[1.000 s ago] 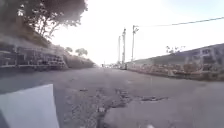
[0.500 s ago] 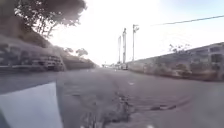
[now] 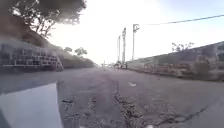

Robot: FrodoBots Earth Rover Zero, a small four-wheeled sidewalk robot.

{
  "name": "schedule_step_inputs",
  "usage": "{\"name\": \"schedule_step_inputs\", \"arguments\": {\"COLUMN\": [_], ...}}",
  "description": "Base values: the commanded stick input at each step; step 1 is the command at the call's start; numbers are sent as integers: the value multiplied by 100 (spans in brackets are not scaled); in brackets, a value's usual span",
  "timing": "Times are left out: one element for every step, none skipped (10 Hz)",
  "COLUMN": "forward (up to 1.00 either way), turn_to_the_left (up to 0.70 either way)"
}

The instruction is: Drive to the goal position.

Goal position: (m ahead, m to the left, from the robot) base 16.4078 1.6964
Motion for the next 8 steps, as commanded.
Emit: {"name": "schedule_step_inputs", "arguments": {"forward": [70,70,70,70,70,70,70,70], "turn_to_the_left": [0,0,0,0,0,0,0,0]}}
